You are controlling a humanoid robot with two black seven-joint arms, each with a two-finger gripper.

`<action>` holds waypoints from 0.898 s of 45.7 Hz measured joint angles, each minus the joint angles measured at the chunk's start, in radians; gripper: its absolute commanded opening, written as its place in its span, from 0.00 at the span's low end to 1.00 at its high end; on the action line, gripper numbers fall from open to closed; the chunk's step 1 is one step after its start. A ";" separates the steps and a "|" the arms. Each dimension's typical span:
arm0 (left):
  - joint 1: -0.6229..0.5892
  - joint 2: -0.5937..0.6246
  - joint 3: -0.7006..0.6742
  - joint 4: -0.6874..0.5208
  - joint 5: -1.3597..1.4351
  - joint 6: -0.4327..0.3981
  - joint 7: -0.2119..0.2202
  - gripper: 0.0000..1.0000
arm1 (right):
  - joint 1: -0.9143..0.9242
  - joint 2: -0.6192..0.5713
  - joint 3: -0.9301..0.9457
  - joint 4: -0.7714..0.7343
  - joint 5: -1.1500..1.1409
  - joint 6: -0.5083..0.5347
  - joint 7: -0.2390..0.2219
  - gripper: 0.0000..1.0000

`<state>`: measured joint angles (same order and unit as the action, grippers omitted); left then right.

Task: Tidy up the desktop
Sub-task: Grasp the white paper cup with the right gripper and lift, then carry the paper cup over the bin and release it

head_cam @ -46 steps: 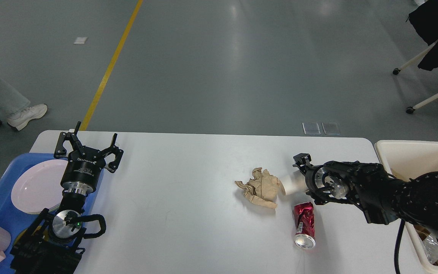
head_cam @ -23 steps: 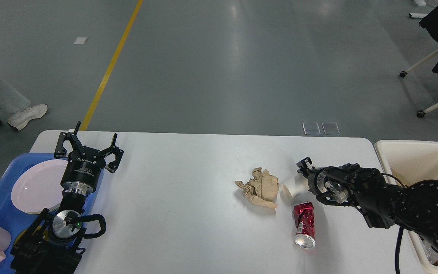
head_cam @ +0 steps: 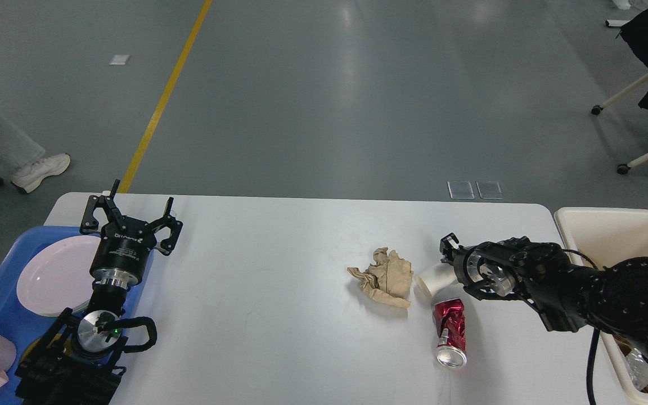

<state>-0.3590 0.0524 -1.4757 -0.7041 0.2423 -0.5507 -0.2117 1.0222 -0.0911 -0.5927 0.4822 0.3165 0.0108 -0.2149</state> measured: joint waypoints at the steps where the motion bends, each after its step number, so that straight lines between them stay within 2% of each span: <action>1: 0.000 0.000 0.000 0.000 0.000 0.000 0.000 0.96 | 0.003 -0.003 0.000 0.005 0.000 0.001 0.000 0.00; 16: 0.000 0.001 0.000 0.000 0.000 0.000 0.000 0.96 | 0.047 -0.051 0.000 0.057 0.000 0.004 -0.009 0.00; 26: 0.000 0.000 0.000 0.000 0.000 0.000 0.000 0.97 | 0.167 -0.134 -0.047 0.191 -0.012 0.008 -0.063 0.00; 33: 0.000 0.000 0.000 0.000 0.000 0.000 0.000 0.96 | 0.368 -0.188 -0.220 0.384 -0.033 0.048 -0.088 0.00; 37: 0.000 0.000 -0.001 0.000 0.000 0.000 0.000 0.96 | 0.519 -0.206 -0.363 0.509 -0.035 0.115 -0.085 0.00; 41: 0.000 0.000 -0.001 0.000 0.000 0.000 0.001 0.96 | 0.694 -0.213 -0.519 0.631 -0.037 0.231 -0.079 0.00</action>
<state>-0.3590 0.0527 -1.4763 -0.7041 0.2425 -0.5507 -0.2111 1.7163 -0.3041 -1.1114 1.1129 0.2799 0.2417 -0.2938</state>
